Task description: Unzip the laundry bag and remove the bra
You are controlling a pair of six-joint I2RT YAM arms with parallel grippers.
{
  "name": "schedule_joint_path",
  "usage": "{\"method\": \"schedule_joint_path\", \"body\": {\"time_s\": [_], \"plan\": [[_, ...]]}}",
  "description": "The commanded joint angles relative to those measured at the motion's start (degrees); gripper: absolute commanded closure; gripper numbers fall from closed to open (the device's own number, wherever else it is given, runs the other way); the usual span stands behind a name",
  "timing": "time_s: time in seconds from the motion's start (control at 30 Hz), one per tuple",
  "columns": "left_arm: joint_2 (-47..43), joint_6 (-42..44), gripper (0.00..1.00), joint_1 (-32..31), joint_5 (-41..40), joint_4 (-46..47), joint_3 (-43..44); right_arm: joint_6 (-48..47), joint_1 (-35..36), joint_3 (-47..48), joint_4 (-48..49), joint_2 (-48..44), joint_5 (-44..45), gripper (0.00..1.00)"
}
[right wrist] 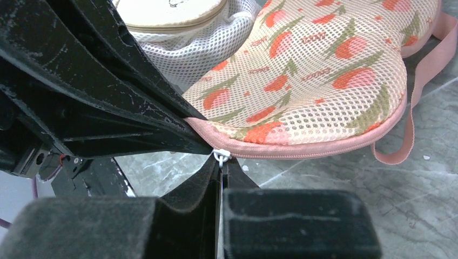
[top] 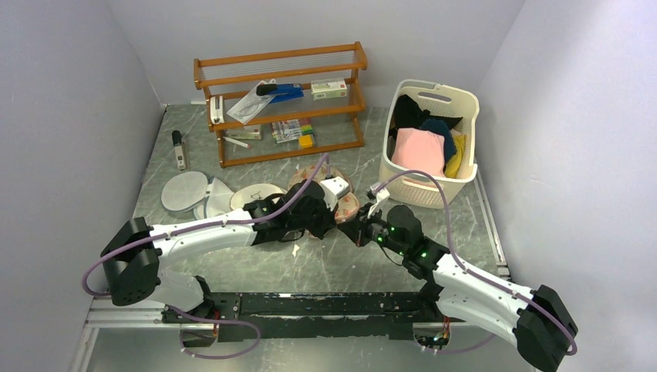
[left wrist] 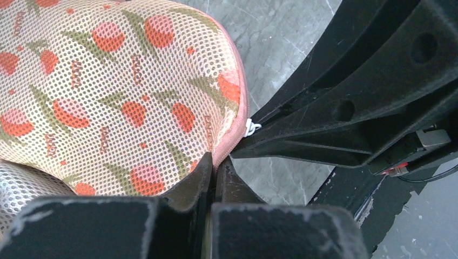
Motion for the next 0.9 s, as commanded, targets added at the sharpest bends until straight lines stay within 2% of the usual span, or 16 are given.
{"method": "schedule_joint_path", "body": {"time_s": [0.0, 0.27, 0.43, 0.5, 0.7, 0.87], "plan": [[-1.44, 0.02, 0.93, 0.08, -3.90, -1.88, 0.56, 0.21, 0.19, 1.52, -0.08, 0.03, 3.32, 1.00], [-3.47, -0.71, 0.93, 0.09, -4.59, -1.16, -2.43, 6.35, 0.08, 2.88, -9.81, 0.36, 22.36, 1.00], [-3.61, -2.20, 0.93, 0.07, -4.95, -0.29, -5.14, 7.86, 0.03, 8.07, -19.60, 3.41, 35.62, 1.00], [-3.03, -2.61, 0.93, 0.11, -4.61, 0.31, -6.46, 3.46, 0.07, 8.82, -19.08, 3.20, 33.92, 1.00], [-1.88, -3.11, 0.93, 0.13, -5.18, 1.02, -8.41, -3.25, 0.12, 5.03, -11.46, -1.98, 18.56, 1.00], [-3.45, -1.09, 0.60, 0.09, 0.84, 1.24, -6.15, -4.24, 0.17, 2.66, -5.40, -3.69, 6.77, 1.00]]}}
